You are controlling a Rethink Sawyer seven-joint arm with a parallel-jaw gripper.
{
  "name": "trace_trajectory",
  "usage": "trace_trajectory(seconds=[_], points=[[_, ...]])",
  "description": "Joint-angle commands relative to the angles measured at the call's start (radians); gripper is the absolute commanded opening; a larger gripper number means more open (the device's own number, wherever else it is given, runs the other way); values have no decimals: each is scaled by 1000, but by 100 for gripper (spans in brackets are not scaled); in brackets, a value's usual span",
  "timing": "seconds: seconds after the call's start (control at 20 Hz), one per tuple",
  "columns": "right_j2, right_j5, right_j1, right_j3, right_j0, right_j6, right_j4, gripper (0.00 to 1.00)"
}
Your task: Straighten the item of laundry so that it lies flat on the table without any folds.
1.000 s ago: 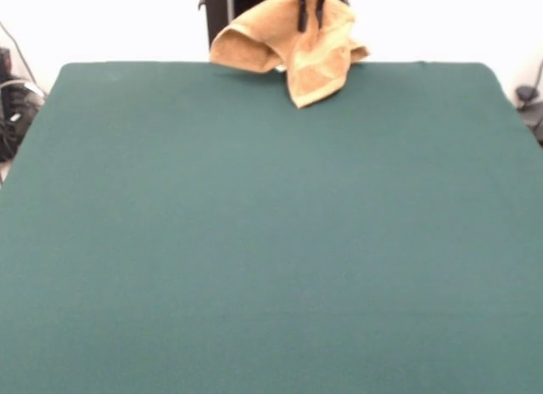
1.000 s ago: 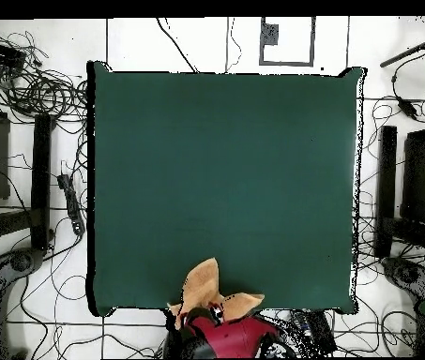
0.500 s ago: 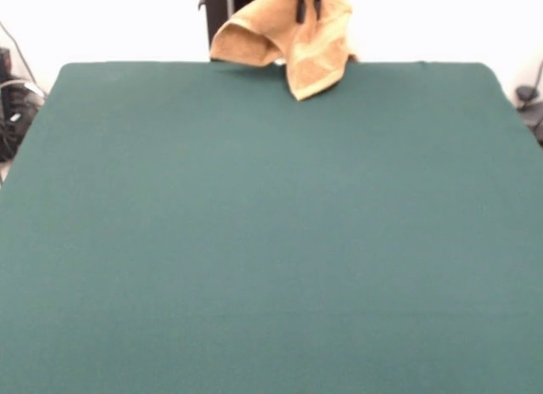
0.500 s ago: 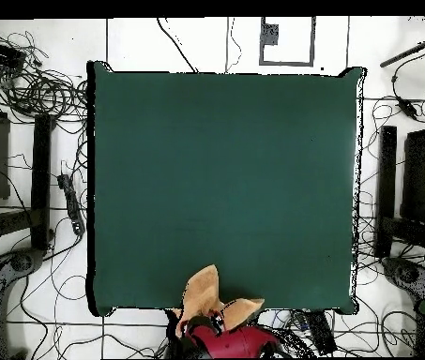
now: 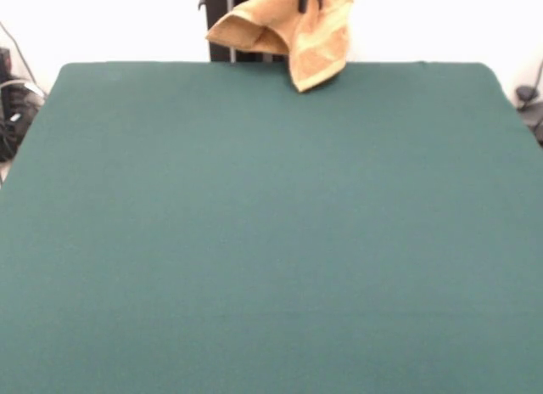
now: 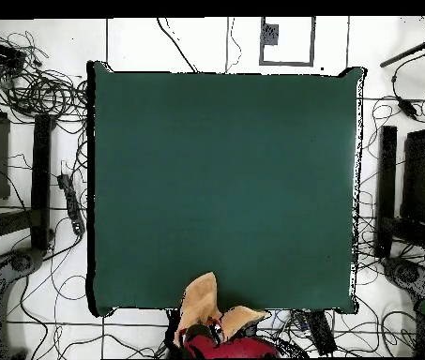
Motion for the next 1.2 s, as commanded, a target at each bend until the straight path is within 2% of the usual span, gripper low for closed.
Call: trace_trajectory(seconds=[0.05, 0.65, 0.9, 1.2], points=[[19, -74, 8, 22, 8, 133, -51, 0], [6, -115, 53, 5, 6, 156, -74, 0], [-60, -225, 196, -73, 54, 175, -59, 0], [-94, -334, 328, -126, 82, 169, -34, 0]])
